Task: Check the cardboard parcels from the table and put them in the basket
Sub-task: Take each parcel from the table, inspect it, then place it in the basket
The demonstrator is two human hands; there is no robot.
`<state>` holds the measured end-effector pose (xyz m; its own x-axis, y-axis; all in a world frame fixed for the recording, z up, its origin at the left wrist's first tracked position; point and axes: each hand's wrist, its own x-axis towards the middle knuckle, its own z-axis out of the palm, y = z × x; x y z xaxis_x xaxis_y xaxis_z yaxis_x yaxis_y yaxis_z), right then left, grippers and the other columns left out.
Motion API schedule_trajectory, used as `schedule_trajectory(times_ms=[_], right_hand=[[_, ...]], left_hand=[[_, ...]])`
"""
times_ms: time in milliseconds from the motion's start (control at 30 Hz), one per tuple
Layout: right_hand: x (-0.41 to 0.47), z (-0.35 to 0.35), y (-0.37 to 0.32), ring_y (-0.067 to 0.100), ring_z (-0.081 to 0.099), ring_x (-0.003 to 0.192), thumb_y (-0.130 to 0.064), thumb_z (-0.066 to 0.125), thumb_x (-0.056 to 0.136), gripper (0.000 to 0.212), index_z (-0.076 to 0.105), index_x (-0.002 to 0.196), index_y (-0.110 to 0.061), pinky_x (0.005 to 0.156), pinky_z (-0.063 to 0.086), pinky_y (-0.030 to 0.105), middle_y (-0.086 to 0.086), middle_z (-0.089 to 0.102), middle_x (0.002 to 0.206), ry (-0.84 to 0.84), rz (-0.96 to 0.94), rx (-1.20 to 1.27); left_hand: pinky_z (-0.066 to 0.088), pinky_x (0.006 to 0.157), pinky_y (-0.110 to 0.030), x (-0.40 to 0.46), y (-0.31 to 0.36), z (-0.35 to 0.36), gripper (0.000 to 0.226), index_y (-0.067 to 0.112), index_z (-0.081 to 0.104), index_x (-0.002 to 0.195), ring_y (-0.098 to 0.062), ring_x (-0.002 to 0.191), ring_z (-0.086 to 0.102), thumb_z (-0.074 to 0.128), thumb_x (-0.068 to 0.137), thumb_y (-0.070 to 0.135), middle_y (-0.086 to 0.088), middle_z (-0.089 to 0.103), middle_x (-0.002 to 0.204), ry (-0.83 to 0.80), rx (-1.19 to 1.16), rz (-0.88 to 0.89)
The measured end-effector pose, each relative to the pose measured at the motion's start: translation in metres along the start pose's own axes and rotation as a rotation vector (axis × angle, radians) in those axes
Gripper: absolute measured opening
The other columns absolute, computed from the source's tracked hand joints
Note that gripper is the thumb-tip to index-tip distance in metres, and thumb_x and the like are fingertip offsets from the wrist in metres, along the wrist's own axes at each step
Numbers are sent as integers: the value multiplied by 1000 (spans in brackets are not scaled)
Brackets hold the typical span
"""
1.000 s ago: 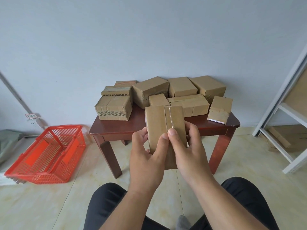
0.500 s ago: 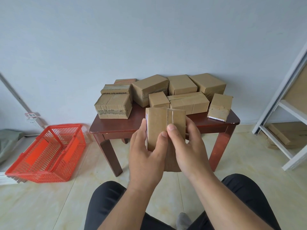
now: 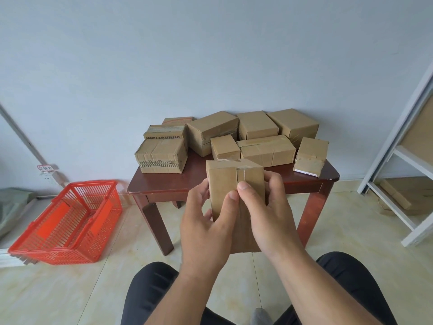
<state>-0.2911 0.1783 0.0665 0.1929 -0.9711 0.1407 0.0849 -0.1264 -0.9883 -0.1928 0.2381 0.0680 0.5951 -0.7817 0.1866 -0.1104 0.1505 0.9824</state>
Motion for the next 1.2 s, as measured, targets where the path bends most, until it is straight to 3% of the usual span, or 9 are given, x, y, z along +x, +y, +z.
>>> schedule_trajectory(times_ms=[67,200,300,467,567,800,1000,1100,1200], right_hand=[[2,0,-1,-8,67,98,-48,72,97,27,57,116,-37,76,48,19,-30,69,106,8,-6,-17],[-4,1,-1,-9,67,99,-63,70,90,38,55,116,-40,72,50,9,-32,69,108,8,-40,-35],[-8,2,0,-7,69,97,-58,68,88,38,53,119,-42,73,54,14,-31,69,108,-18,-51,-10],[-5,-2,0,-2,71,99,-55,67,85,37,54,118,-44,83,58,29,-27,72,109,-11,-56,-20],[-6,-3,0,-3,71,96,-53,65,81,39,53,117,-44,74,56,19,-28,71,106,-31,-53,-7],[-7,-2,-6,-10,66,95,-71,65,87,47,51,117,-38,70,50,8,-35,67,105,15,-77,-29],[-10,-2,-4,-9,68,97,-63,62,83,42,50,118,-43,73,54,12,-35,68,105,-11,-103,-44],[-12,-1,-1,-7,69,98,-61,59,86,42,49,123,-43,75,59,19,-34,68,107,-28,-124,-76],[-14,-1,1,-7,69,99,-59,61,89,43,49,125,-41,74,57,17,-34,68,110,-35,-126,-62]], left_hand=[[53,83,-16,-1,-2,-1,33,25,65,126,12,109,64,75,95,25,25,71,113,-11,-2,7],[52,79,-10,2,-1,-3,31,29,65,124,10,111,64,74,94,28,24,71,113,-2,-21,14],[50,78,-8,8,0,-4,35,33,64,129,5,114,62,72,95,41,15,69,121,0,17,23],[42,81,1,9,1,-3,50,32,65,138,7,120,54,65,95,58,16,59,136,-19,91,55],[43,80,0,8,4,-2,63,34,66,134,6,119,56,60,83,70,15,59,136,-12,69,56],[44,79,-1,4,0,0,44,43,63,135,10,121,54,69,92,50,27,56,128,1,80,53],[50,91,-22,7,0,-2,57,46,62,131,8,123,56,64,79,68,23,59,132,34,87,62],[50,89,-19,9,1,-2,55,41,62,131,7,122,58,67,81,65,18,63,132,40,46,38],[51,84,-13,9,1,-2,50,37,62,130,7,120,60,72,88,62,13,65,131,32,35,25]])
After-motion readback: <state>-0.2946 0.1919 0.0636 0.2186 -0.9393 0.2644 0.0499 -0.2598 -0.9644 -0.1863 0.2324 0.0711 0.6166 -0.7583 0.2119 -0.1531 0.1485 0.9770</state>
